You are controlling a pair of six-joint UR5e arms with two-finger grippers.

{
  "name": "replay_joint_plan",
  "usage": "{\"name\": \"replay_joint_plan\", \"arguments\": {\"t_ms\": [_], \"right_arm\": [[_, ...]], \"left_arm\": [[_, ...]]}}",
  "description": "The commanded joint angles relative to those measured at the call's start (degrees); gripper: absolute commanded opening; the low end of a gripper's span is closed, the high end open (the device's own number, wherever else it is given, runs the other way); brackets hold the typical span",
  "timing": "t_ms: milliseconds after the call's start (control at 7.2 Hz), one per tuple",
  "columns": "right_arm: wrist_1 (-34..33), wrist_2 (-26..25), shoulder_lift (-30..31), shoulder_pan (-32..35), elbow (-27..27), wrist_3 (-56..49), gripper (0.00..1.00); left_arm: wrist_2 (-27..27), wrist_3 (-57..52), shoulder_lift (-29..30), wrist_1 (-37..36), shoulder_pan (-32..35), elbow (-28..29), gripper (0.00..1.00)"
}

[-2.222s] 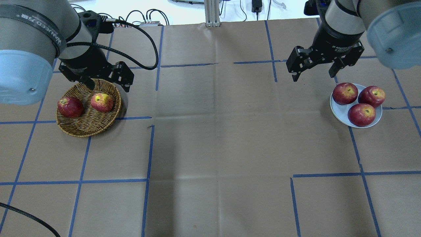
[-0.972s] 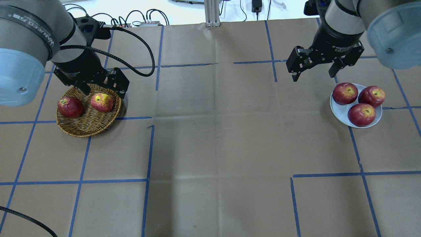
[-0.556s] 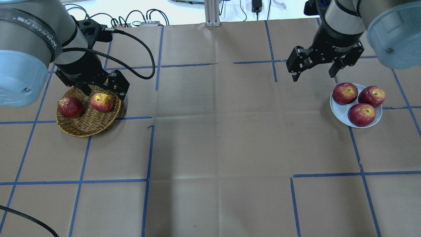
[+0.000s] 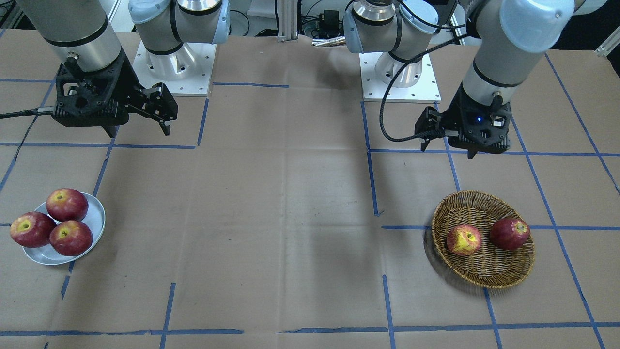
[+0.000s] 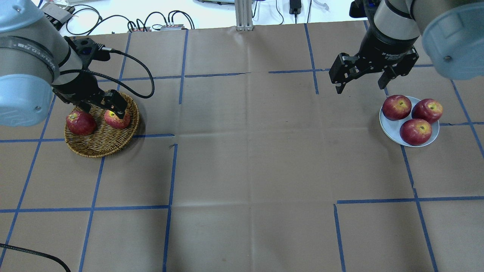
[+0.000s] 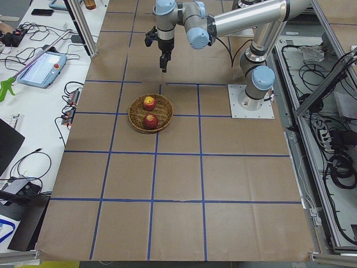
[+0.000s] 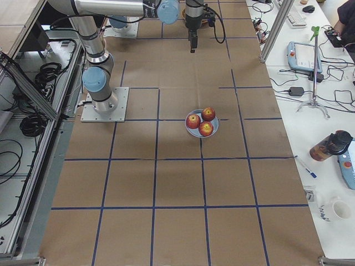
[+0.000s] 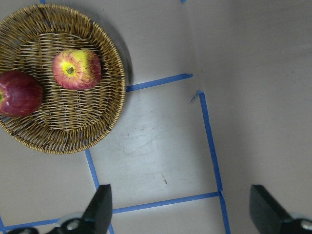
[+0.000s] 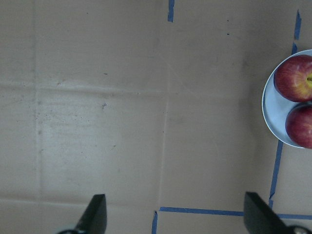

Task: Transfer apple from basket to plate
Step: 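Close the left gripper on the red-yellow apple and lift it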

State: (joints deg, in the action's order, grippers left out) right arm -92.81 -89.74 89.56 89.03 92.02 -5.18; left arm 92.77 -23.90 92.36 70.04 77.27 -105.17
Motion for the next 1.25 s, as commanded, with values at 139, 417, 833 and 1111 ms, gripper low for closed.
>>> {"name": "replay_joint_plan", "arguments": {"t_ms": [139,417,833,1111], "right_arm": [[0.0,0.0,0.0,0.0,0.0,0.0,1.0],[0.0,0.0,0.0,0.0,0.0,0.0,1.0],[0.0,0.0,0.0,0.0,0.0,0.0,1.0],[0.0,0.0,0.0,0.0,0.0,0.0,1.0]], "left_arm": [[-0.74,-3.5,10.59,-18.45,-4.22,-2.68,0.99],[-5.48,-11.16,16.6,-20.91,-8.08,-1.8,0.99],[-5.67,-10.73,21.18,-20.82,-8.01,-1.89,0.98],[-5.5,-10.81,21.98,-20.91,-8.1,-1.27,0.69]]}}
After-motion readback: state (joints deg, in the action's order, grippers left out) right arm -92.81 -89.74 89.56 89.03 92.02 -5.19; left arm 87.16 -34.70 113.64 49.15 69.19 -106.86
